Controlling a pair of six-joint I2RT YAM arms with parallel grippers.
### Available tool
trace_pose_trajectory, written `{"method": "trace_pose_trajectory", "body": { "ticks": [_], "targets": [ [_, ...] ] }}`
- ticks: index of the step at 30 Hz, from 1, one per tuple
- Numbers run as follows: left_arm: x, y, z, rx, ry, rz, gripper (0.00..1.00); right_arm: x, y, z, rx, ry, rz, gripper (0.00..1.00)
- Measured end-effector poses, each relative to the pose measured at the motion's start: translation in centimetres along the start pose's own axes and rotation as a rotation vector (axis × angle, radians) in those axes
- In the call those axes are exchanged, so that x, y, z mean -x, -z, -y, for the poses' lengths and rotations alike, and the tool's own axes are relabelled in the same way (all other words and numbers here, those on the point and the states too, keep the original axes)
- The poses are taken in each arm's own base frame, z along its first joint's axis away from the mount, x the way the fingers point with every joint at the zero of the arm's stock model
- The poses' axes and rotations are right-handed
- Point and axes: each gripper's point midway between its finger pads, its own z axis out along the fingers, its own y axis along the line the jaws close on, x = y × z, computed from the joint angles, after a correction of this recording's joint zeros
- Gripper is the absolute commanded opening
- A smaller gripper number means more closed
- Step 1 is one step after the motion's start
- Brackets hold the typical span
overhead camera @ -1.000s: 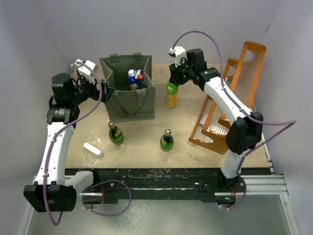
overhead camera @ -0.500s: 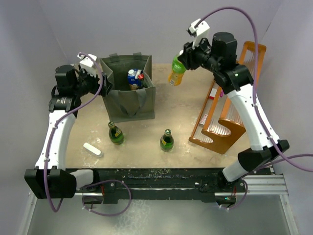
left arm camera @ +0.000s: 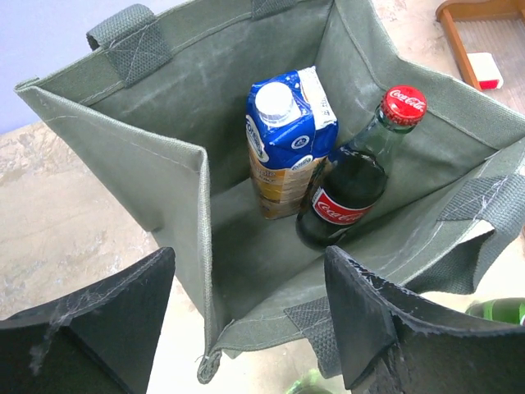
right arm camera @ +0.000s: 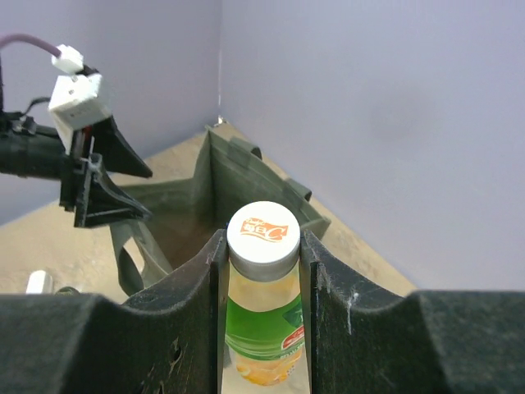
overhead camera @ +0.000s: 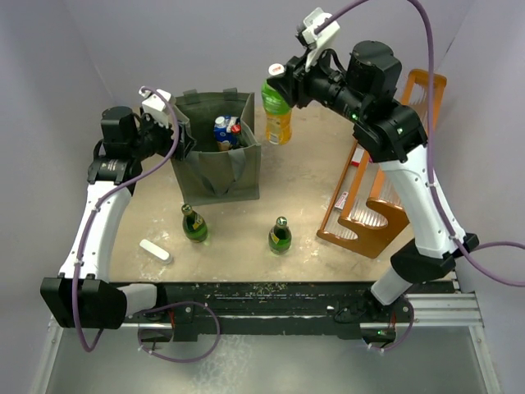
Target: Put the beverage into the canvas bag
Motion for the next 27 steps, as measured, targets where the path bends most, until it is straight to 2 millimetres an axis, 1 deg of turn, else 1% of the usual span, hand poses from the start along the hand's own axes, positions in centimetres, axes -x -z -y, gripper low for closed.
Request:
{"method": "trace_pose_trajectory", "body": {
  "ticks": [2, 5, 7, 9, 11, 13, 17, 19, 21, 27],
  "targets": [
    [0.0, -0.1, 0.0, 0.003, -0.002, -0.001, 0.74, 0.7, -0.4, -0.5, 0.013, -0.003, 0.018, 0.0],
    [-0.1, -0.1, -0.3, 0.02, -0.003, -0.004, 0.73, 1.4, -1.4, -0.8, 0.025, -0.009, 0.039, 0.0],
    [0.0, -0.1, -0.5, 0.035, -0.005, -0.004, 0.72, 1.8, -2.4, -1.1, 0.035, -0.01, 0.054, 0.0],
    [-0.1, -0.1, -0.8, 0.048, -0.006, -0.005, 0.72, 1.7, -3.4, -1.7, 0.048, -0.01, 0.057, 0.0],
    [-0.1, 0.0, -0.9, 0.057, -0.009, -0.005, 0.71, 1.5, -4.4, -2.7, 0.071, -0.012, 0.054, 0.0],
    [-0.2, -0.1, -1.1, 0.067, -0.01, -0.005, 0.71, 1.4, -5.7, -4.2, 0.104, -0.012, 0.058, 0.0],
    [-0.9, -0.3, -1.3, 0.075, -0.007, -0.015, 0.7, 1.2, -8.0, -7.0, 0.159, -0.012, 0.073, 0.0],
    [-1.3, -0.2, -1.3, 0.076, -0.007, -0.016, 0.7, 0.7, -9.1, -8.1, 0.18, -0.013, 0.069, 0.0],
    [-1.7, -0.1, -1.2, 0.078, -0.008, -0.015, 0.7, 0.0, -9.9, -8.7, 0.192, -0.013, 0.063, 0.0],
    [-2.2, 0.9, -0.8, 0.087, -0.02, 0.006, 0.74, -2.7, -12.4, -9.3, 0.201, -0.015, 0.02, 0.0]
  ]
}}
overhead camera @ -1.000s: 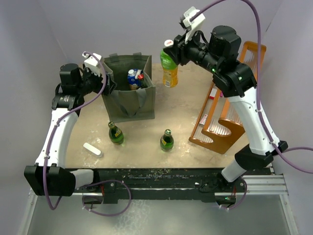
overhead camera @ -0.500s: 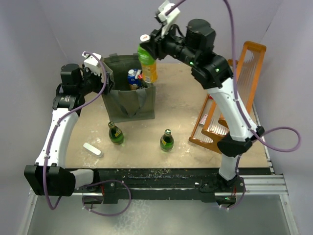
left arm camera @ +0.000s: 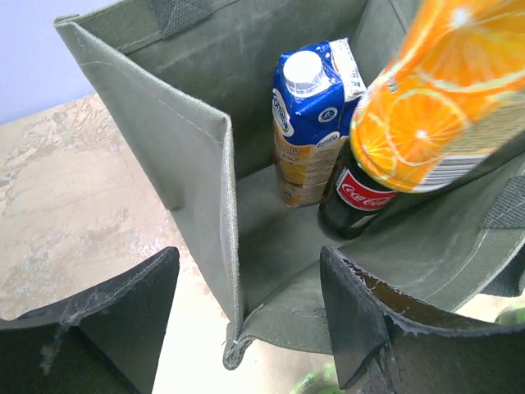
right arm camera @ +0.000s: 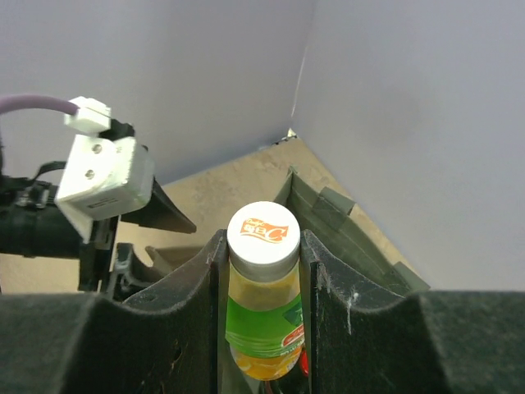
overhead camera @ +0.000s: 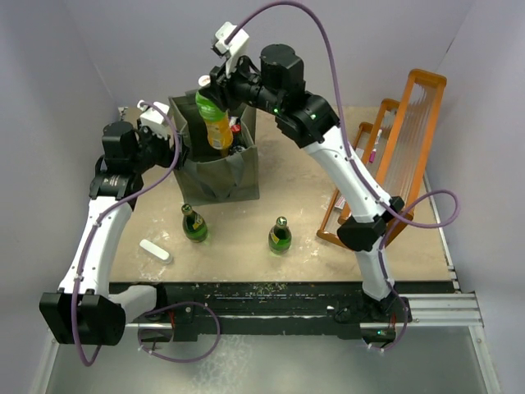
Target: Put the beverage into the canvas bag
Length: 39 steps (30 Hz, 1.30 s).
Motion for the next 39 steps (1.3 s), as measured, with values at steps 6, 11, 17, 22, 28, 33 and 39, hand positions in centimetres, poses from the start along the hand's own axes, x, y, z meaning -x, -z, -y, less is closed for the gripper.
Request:
{"method": "trace_pose_trajectory", "body": {
  "ticks": [6, 11, 17, 22, 28, 33, 39],
  "targets": [
    [-0.5, 0.7, 0.2, 0.005, -0.021, 0.015, 0.75, -2.6, -2.3, -0.5, 0.034, -0.01, -0.031, 0.0],
    [-0.5, 0.7, 0.3, 0.003, -0.024, 0.018, 0.76, -4.3, -3.5, -0.9, 0.057, -0.022, -0.052, 0.0],
    [-0.5, 0.7, 0.3, 0.003, -0.023, 0.02, 0.76, -5.1, -3.9, -1.3, 0.076, -0.04, -0.06, 0.0],
    [-0.5, 0.7, 0.3, 0.004, -0.021, 0.02, 0.77, -7.2, -4.6, -1.7, 0.094, -0.056, -0.1, 0.0],
    [-0.5, 0.7, 0.2, 0.007, -0.019, 0.019, 0.77, -10.6, -5.3, -2.5, 0.128, -0.082, -0.17, 0.0],
    [-0.6, 0.7, 0.0, 0.016, -0.017, 0.016, 0.77, -14.4, -5.8, -3.0, 0.14, -0.089, -0.241, 0.0],
    [-0.7, 0.2, -0.3, 0.022, -0.012, 0.002, 0.77, -19.8, -5.6, -3.4, 0.158, -0.064, -0.347, 0.0]
  ]
}}
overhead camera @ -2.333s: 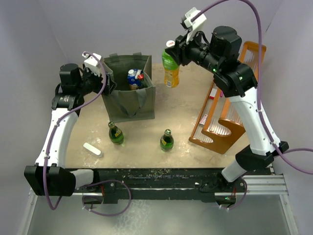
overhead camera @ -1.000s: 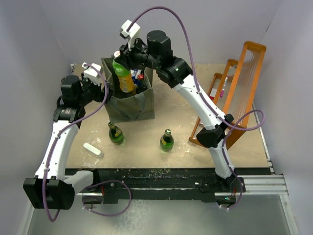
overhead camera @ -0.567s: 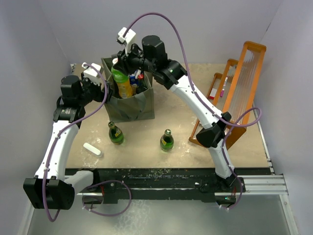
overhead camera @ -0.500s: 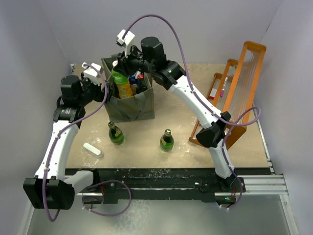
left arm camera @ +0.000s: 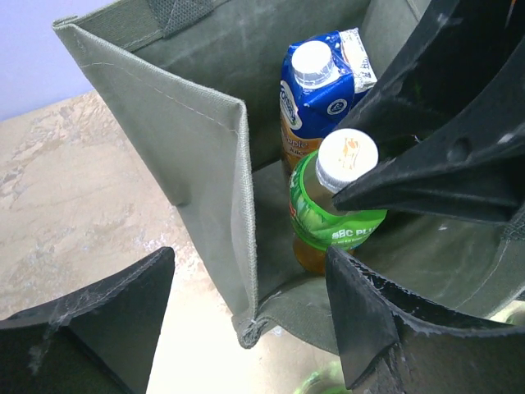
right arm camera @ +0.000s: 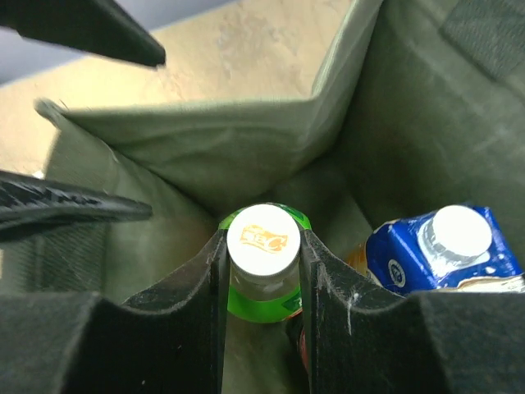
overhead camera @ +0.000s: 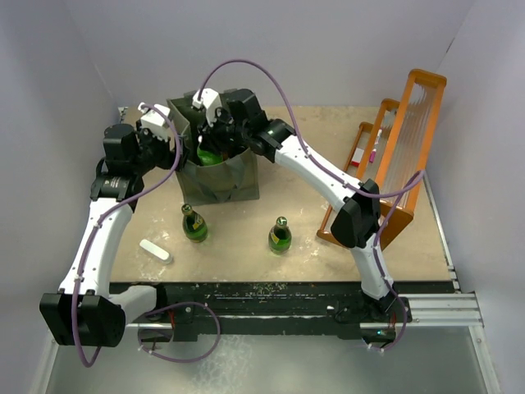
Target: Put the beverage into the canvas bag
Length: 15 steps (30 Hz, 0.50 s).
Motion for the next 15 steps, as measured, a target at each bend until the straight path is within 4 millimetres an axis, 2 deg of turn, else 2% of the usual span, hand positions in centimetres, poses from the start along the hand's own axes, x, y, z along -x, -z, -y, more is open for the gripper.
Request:
{"method": "trace_pose_trajectory", "body": {
  "ticks": [4, 15],
  "targets": [
    [0.1, -0.1, -0.1, 0.001, 0.001, -0.002, 0.77, -2.1, -0.5, 0.2, 0.002, 0.029, -0.045, 0.0],
    [0.2, -0.1, -0.1, 0.002, 0.001, -0.004, 0.78, -3.4, -0.4, 0.6, 0.001, 0.091, -0.076, 0.0]
  ]
}}
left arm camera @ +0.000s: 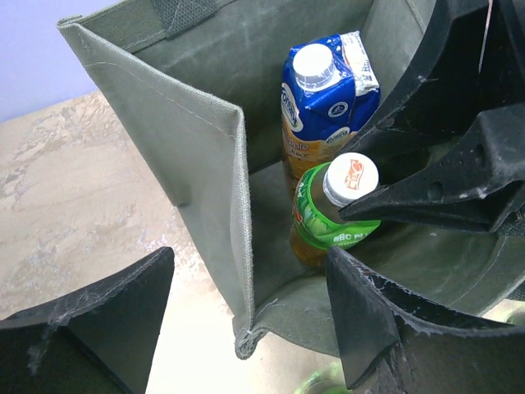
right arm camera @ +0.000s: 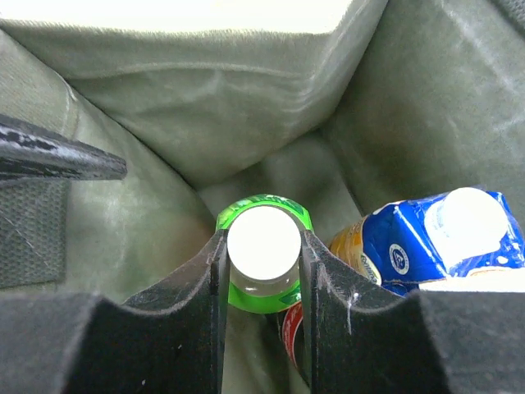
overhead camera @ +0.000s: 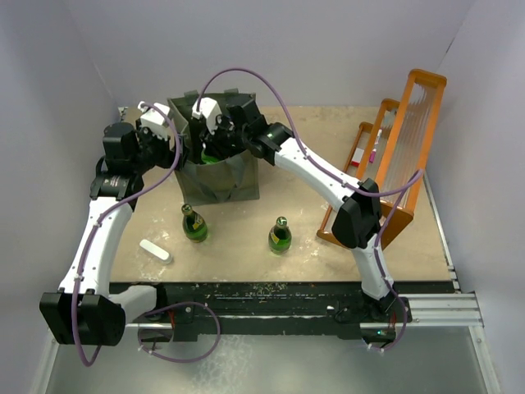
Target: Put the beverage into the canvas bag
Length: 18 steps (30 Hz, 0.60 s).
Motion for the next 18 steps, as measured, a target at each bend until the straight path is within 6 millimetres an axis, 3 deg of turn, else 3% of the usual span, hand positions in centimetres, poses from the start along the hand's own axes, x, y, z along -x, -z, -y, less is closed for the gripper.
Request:
{"method": "trace_pose_trajectory", "body": {
  "ticks": [4, 18],
  "targets": [
    [0.1, 0.0, 0.0, 0.0, 0.0, -0.001, 0.78, -0.8, -0.1, 0.2, -0.009, 0.017, -0.025, 0.0],
    [0.1, 0.0, 0.2, -0.011, 0.001, -0.003, 0.8, -2.4, 0.1, 0.4, -0.019, 0.047, -0.085, 0.22]
  ]
}}
